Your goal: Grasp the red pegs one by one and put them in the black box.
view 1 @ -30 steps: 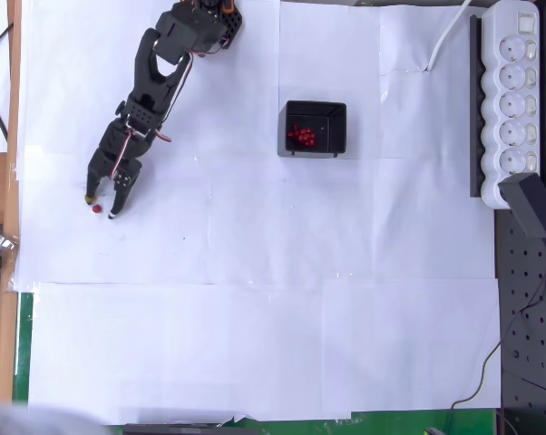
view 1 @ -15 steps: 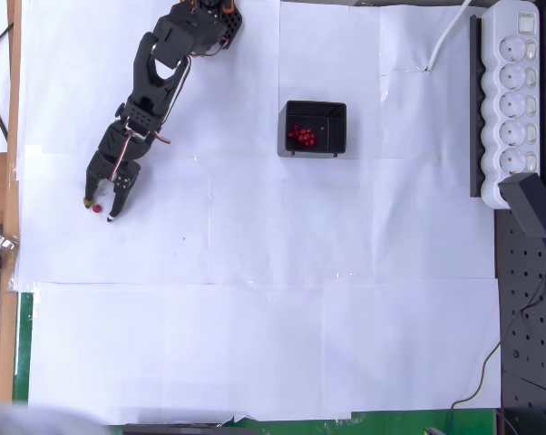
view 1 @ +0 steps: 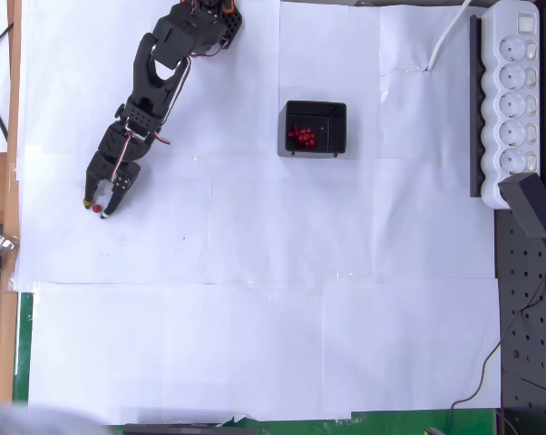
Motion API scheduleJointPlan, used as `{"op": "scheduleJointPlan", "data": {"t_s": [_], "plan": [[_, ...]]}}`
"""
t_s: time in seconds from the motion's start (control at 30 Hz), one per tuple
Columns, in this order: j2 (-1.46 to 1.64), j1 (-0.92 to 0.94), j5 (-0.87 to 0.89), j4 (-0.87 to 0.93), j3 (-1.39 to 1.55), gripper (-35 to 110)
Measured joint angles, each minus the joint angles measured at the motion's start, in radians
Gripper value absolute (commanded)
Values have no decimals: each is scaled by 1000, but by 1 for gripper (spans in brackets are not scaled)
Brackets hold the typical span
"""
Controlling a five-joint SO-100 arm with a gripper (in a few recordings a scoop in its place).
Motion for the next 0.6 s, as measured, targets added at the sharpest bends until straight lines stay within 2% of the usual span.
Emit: {"op": "scheduleJointPlan", "data": {"t_s": [0.17,0.3,0.4,0.6], "plan": [[-8,0,-8,28,0,0],[-94,-9,-34,192,11,0],[-202,-23,-81,469,52,0],[-486,-129,-198,1218,178,0]]}}
